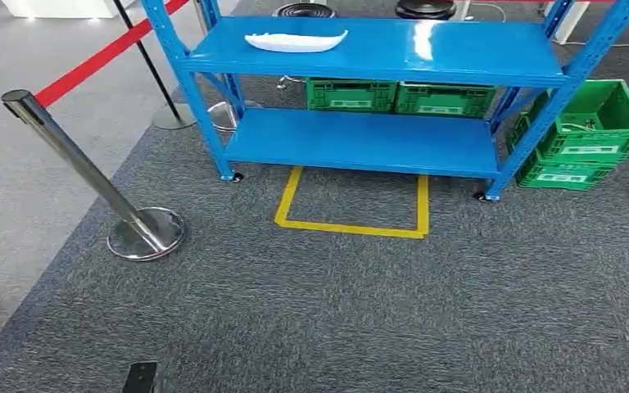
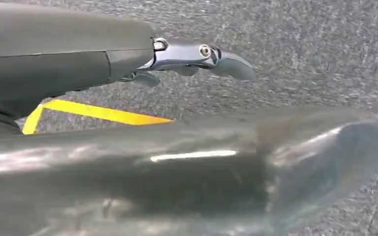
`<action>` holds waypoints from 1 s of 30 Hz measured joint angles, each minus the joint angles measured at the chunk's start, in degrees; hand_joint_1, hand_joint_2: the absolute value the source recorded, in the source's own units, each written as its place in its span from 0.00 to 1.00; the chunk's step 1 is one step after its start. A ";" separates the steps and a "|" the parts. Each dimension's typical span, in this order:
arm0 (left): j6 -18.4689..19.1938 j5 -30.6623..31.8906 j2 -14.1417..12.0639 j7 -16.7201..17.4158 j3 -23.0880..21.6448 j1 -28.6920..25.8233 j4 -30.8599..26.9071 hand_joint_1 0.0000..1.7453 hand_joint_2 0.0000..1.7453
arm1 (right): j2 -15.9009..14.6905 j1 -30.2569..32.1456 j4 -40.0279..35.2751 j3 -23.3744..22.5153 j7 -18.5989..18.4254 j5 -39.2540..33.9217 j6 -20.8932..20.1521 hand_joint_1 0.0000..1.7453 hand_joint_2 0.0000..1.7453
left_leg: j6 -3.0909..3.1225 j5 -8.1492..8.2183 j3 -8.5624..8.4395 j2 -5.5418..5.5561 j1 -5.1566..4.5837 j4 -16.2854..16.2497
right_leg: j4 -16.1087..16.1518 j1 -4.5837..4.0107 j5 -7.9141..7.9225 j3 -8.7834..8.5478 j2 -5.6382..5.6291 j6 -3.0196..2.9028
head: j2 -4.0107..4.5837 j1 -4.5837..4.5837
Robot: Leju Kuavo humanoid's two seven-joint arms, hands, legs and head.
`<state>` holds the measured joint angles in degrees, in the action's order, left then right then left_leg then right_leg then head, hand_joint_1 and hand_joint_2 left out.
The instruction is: Take the parts from the cabinet and place them on the table.
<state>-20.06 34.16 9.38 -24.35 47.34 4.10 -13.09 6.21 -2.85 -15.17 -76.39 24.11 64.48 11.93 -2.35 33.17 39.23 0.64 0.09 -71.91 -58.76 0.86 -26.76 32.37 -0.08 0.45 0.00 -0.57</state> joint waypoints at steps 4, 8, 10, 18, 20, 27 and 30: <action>0.02 -0.33 0.00 -0.15 0.07 -0.27 0.00 0.00 0.00 | 0.02 0.10 0.04 0.00 0.09 0.02 -0.22 0.00 0.00 | 0.44 -5.52 -0.25 -0.02 0.00 3.09 | 0.00 0.02 -0.79 -1.12 -0.01 0.23 | 0.00 0.00; 0.02 -0.33 0.00 -0.26 0.11 0.03 0.00 0.00 0.00 | 0.00 -0.01 0.02 0.02 0.17 0.07 -0.33 0.00 0.00 | 1.26 -8.25 -5.75 -0.54 -0.19 14.57 | 0.34 -0.43 -2.02 -1.52 -0.02 1.51 | 0.00 0.11; 0.02 -0.42 -0.02 -0.31 0.13 -0.13 0.02 0.00 0.00 | 0.00 0.04 0.02 0.02 0.24 0.11 -0.28 0.00 0.00 | 1.99 -8.01 -5.82 -0.37 -0.24 15.03 | 0.12 -0.37 -1.34 -2.67 0.06 2.37 | 0.00 0.04; 0.20 -0.59 0.04 -0.35 0.44 -0.51 0.00 0.00 0.00 | 0.09 0.28 0.07 0.02 0.15 0.13 -0.07 0.00 0.00 | 3.51 -5.89 -9.33 0.07 -0.32 15.26 | -15.91 -0.30 -6.58 8.05 0.06 3.00 | 0.00 0.63; 0.35 -0.74 0.11 -0.33 0.55 -0.49 0.02 0.00 0.00 | 0.09 0.33 0.07 0.04 0.13 0.24 -0.02 0.00 0.00 | 3.26 -4.84 -10.95 0.19 -0.30 15.26 | -6.50 -0.29 -0.28 4.80 0.07 2.66 | 0.00 0.70; 0.70 -1.16 0.13 -0.33 0.94 -0.24 0.00 0.00 0.00 | 0.11 0.31 0.07 0.07 0.02 0.31 0.00 0.00 0.00 | 1.20 -3.71 -11.52 0.13 -0.46 13.56 | -0.17 -0.26 1.55 1.46 0.12 0.61 | 0.00 0.59; 0.81 -1.16 0.15 -0.44 1.05 -0.07 0.02 0.00 0.00 | 0.02 0.18 0.07 0.07 0.07 0.31 0.00 0.00 0.00 | -0.04 0.43 -3.70 -0.01 -0.07 1.35 | 0.10 -0.19 0.62 0.58 0.18 -0.15 | 0.00 0.22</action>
<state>-19.26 33.00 9.53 -24.79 48.39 4.04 -13.07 6.23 -2.67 -15.10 -76.32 24.17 64.79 11.93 -2.39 33.60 35.53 0.63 0.02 -70.55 -58.65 0.67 -26.13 32.95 0.09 0.30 0.00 -0.35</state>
